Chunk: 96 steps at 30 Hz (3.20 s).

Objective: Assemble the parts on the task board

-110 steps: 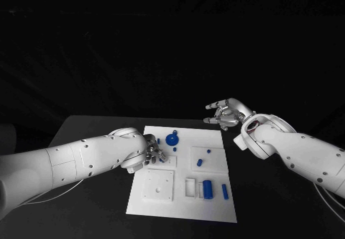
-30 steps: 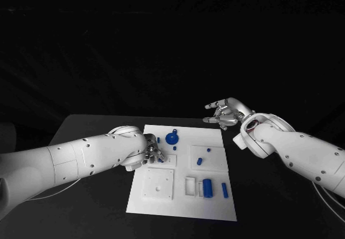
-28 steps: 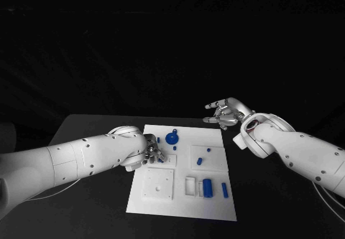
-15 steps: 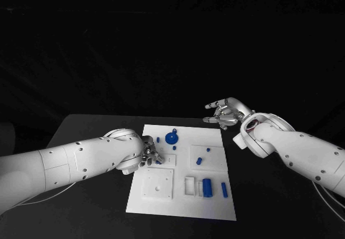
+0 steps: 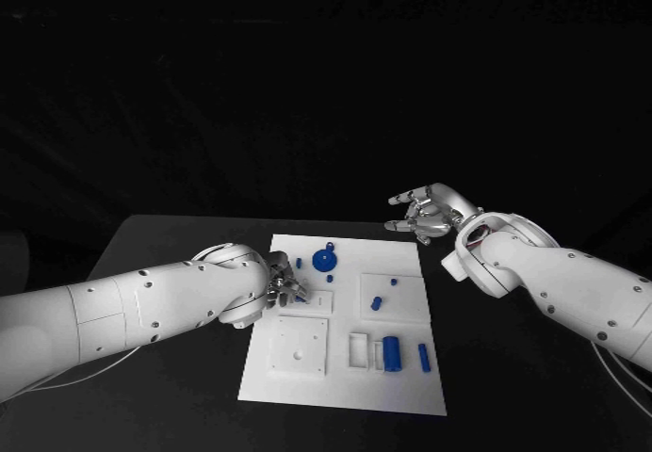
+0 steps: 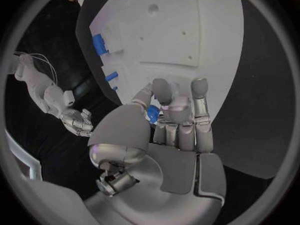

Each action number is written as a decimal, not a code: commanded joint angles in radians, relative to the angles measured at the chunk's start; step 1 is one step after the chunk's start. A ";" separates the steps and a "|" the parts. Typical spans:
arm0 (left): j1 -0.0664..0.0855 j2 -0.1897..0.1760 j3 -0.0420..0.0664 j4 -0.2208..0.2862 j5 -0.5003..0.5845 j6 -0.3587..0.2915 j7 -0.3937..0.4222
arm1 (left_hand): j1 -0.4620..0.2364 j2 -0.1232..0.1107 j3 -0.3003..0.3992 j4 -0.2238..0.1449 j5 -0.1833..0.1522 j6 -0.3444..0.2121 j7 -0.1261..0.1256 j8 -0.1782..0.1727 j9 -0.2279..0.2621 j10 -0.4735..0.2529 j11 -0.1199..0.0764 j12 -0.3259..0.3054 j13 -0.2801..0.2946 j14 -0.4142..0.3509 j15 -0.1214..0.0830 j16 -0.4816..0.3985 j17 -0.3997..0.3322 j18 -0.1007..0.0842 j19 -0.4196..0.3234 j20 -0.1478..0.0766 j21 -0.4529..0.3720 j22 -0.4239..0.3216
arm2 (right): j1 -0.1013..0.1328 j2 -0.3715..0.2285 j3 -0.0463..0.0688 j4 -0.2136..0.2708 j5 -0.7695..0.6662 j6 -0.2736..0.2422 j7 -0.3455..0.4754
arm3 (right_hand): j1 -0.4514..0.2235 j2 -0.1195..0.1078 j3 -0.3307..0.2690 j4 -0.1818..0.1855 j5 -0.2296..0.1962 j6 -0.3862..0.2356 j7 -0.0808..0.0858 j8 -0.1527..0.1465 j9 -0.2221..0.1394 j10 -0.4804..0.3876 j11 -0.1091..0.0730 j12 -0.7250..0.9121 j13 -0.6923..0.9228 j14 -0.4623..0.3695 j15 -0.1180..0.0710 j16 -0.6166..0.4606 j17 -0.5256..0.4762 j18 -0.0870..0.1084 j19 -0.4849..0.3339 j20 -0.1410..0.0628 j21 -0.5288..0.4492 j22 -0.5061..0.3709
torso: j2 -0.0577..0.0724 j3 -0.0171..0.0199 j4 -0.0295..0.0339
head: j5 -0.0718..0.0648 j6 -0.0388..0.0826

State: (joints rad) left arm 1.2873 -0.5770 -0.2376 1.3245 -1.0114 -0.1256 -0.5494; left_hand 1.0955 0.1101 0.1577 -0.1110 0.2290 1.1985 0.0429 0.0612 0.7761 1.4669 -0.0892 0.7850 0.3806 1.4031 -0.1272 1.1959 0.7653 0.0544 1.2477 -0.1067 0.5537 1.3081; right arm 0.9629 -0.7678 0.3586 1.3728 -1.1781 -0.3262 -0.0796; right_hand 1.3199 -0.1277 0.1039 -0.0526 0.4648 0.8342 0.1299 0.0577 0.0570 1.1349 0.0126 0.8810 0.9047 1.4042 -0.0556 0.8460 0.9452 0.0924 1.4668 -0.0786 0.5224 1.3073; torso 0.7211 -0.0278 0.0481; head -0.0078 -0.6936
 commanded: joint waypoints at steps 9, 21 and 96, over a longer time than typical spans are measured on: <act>-0.001 0.016 0.000 -0.010 -0.009 -0.060 0.023 | 0.015 0.023 0.001 -0.006 0.002 0.212 -0.113 0.006 0.468 0.045 -0.012 0.007 0.000 0.008 0.000 0.004 0.000 0.008 0.003 0.007 0.007 0.019 | -0.001 0.001 0.001 -0.001 0.003 0.012 0.007 | -0.008 0.000 0.000 -0.005 0.003 0.003 -0.001 -0.002 -0.001 -0.007 0.000 -0.002 -0.001 -0.006 -0.003 -0.003 -0.001 0.017 0.028 0.001 -0.004 0.060 | 0.000 0.0007 -0.0017 | -0.001 -0.003; -0.008 0.043 -0.001 -0.041 -0.008 -0.035 0.018 | 0.014 0.023 0.000 -0.004 -0.001 0.210 -0.112 0.006 0.469 0.045 -0.012 0.006 -0.001 0.006 0.001 0.001 -0.004 0.007 0.001 0.007 0.007 0.018 | -0.002 0.002 0.001 -0.003 0.003 0.016 0.006 | -0.008 0.000 0.000 -0.005 0.003 0.003 -0.001 -0.002 -0.001 -0.007 0.000 -0.002 -0.001 -0.006 -0.003 -0.003 -0.001 0.017 0.028 0.001 -0.004 0.060 | 0.000 -0.0001 -0.0010 | -0.003 -0.007; -0.016 0.052 -0.001 -0.064 -0.060 0.081 -0.023 | 0.014 0.020 -0.007 0.006 -0.018 0.204 -0.111 0.006 0.471 0.045 -0.011 0.005 -0.006 0.003 0.001 -0.004 -0.012 0.004 -0.001 0.004 0.007 0.018 | -0.012 0.007 0.001 -0.013 0.003 0.027 0.008 | -0.013 0.004 -0.001 -0.009 0.003 0.013 -0.002 -0.002 -0.001 -0.007 0.000 -0.001 -0.001 -0.005 -0.004 -0.004 -0.001 0.017 0.029 0.001 -0.007 0.060 | 0.000 0.0005 -0.0005 | -0.002 -0.018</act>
State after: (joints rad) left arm 1.2752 -0.5252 -0.2353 1.2651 -1.0595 -0.0728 -0.5512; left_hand 1.0990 0.1095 0.1516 -0.1098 0.2119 1.1984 0.0429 0.0646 0.8901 1.4672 -0.0890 0.7885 0.3761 1.4023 -0.1263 1.1958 0.7543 0.0540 1.2509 -0.1035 0.5572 1.3078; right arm 0.9520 -0.7608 0.3587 1.3595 -1.1779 -0.3093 -0.0794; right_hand 1.3146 -0.1223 0.1011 -0.0553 0.4647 0.8402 0.1280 0.0577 0.0570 1.1349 0.0126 0.8810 0.9049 1.4042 -0.0555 0.8460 0.9455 0.0922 1.4668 -0.0786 0.5187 1.3073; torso 0.7209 -0.0271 0.0478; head -0.0094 -0.7122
